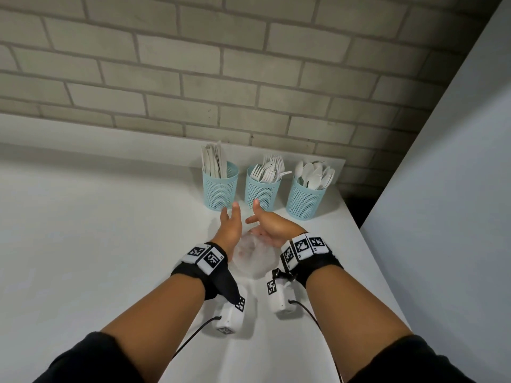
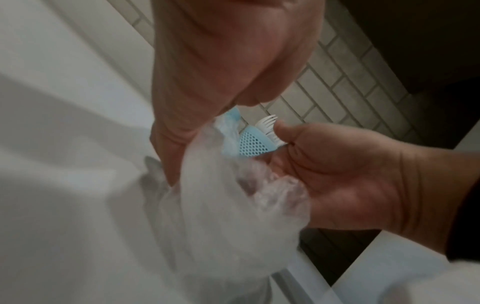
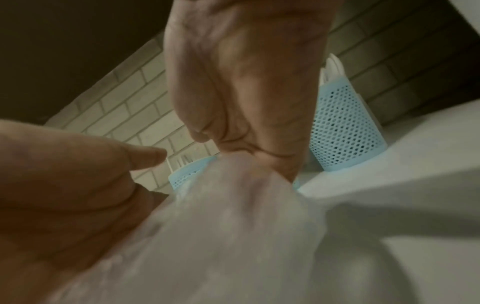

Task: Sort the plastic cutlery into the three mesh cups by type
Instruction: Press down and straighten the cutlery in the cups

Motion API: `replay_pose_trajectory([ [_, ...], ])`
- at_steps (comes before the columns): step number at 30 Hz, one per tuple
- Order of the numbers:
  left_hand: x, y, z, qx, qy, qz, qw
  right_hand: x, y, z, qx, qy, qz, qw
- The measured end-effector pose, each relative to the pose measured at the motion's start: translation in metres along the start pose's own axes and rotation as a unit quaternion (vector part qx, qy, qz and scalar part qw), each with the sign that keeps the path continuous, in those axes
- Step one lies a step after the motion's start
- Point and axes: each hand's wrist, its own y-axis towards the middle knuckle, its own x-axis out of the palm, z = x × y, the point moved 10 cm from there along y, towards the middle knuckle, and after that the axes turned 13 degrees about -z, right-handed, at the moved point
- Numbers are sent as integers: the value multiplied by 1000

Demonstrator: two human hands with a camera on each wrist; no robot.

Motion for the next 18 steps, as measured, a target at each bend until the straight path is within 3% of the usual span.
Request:
replay_pose_trajectory([
  [4, 5, 4, 15, 72, -4, -9, 997, 4, 4, 6, -6, 133, -27, 991],
  [7, 2, 6, 23, 111, -10, -3, 994, -5, 3, 9, 1, 176, -33, 984],
  [9, -7, 6, 30, 134, -3, 29, 990, -21, 1, 15, 18, 160, 3, 987],
  [11, -16, 7, 36, 153, 1, 67, 986, -33, -9, 18, 44, 77, 54, 995],
  [13, -22, 6, 40, 172, 7, 97, 980, -32, -16, 19, 77, 3, 62, 995],
  [16, -24, 7, 38, 183, -11, 120, 976, -6, -13, 24, 98, 146, -16, 984],
  [18, -18, 8, 36, 186, -12, 116, 976, -5, -6, 12, 54, 248, -20, 967],
])
